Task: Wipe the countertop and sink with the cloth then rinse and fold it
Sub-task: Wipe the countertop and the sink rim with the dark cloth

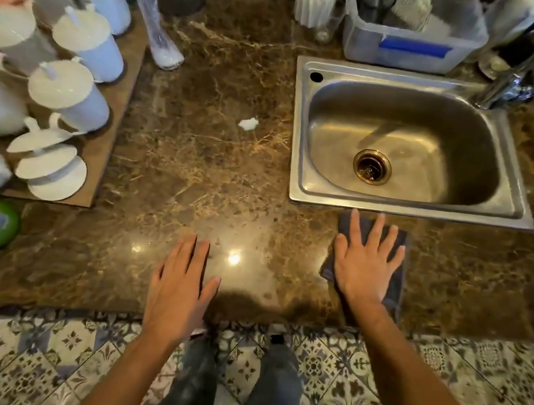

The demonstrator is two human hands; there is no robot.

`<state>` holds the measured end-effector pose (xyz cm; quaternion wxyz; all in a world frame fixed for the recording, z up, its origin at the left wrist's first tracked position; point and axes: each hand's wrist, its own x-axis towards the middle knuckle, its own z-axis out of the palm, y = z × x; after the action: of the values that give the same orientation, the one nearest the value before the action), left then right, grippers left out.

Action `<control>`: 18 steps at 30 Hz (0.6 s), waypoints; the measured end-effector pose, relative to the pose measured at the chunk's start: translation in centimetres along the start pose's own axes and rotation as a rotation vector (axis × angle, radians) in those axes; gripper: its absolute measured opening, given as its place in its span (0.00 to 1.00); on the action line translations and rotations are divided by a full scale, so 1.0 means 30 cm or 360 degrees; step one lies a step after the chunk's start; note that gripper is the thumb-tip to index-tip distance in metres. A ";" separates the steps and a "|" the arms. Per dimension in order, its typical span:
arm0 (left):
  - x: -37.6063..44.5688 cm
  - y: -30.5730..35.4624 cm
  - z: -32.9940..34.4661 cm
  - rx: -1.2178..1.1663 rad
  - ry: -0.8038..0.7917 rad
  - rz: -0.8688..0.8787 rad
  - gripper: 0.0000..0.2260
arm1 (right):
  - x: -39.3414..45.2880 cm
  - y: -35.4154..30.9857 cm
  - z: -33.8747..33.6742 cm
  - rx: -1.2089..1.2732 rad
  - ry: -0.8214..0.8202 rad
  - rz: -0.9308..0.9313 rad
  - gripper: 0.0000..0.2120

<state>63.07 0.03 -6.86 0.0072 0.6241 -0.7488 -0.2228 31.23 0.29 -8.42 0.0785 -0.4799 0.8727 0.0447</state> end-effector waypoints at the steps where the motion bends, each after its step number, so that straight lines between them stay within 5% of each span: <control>1: 0.006 -0.040 -0.020 0.0046 0.0039 0.0039 0.30 | -0.004 -0.083 -0.001 0.0008 0.0017 -0.0040 0.28; 7: 0.103 -0.249 -0.090 0.0089 0.0014 -0.0060 0.30 | -0.253 -0.509 0.049 0.0040 -0.0015 -0.0529 0.28; 11: 0.114 -0.276 -0.088 0.0242 0.0036 0.0021 0.33 | -0.429 -0.480 0.081 0.0027 0.0042 -0.0939 0.25; 18: 0.124 -0.297 -0.081 0.0094 0.0037 0.0063 0.33 | -0.357 -0.099 0.042 -0.0036 -0.0099 -0.0064 0.29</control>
<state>71.26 -5.33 -8.72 0.0019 0.6117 -0.7671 -0.1933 39.50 7.77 -7.74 0.1011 -0.4967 0.8593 0.0680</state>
